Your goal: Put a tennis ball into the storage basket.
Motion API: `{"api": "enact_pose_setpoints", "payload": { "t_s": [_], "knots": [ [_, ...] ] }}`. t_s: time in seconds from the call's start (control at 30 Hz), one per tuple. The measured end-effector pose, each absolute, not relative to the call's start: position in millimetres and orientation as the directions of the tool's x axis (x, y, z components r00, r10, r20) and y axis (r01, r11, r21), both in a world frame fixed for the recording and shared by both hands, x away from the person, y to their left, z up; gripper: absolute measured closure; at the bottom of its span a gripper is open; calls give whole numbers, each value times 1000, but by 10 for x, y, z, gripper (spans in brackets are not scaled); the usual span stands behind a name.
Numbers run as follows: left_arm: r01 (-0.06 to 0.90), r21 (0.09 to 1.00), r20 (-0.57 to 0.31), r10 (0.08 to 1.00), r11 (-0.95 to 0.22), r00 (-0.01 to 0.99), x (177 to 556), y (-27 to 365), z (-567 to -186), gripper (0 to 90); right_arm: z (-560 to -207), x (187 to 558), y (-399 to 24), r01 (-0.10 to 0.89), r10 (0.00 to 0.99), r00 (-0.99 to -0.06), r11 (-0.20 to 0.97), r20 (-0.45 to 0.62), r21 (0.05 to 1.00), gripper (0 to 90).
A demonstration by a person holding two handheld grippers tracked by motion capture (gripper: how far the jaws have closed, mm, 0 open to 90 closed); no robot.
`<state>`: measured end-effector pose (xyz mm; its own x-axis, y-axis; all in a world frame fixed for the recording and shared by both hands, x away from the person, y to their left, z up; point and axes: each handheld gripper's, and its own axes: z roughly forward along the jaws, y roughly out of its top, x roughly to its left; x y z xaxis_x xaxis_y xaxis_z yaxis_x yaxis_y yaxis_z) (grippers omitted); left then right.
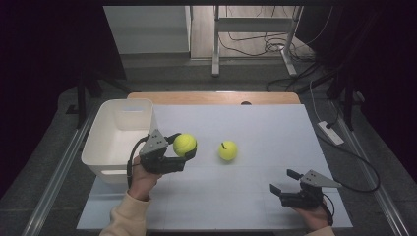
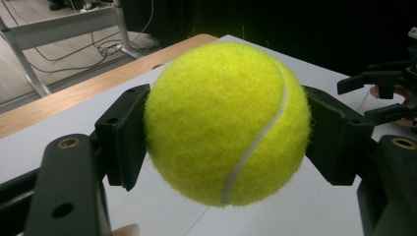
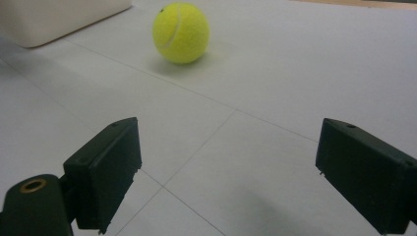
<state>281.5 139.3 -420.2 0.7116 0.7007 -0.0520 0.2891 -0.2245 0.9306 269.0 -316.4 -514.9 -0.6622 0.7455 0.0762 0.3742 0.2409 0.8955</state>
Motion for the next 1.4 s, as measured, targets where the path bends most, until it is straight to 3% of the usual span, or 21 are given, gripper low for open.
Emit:
{"api": "enact_pose_setpoints", "payload": {
  "t_s": [1.4],
  "knots": [
    [251, 957, -42, 781, -148, 623, 2761, 1813, -4030, 267, -5152, 2694, -3167, 372, 746, -662, 245, 71, 895, 100]
  ]
}}
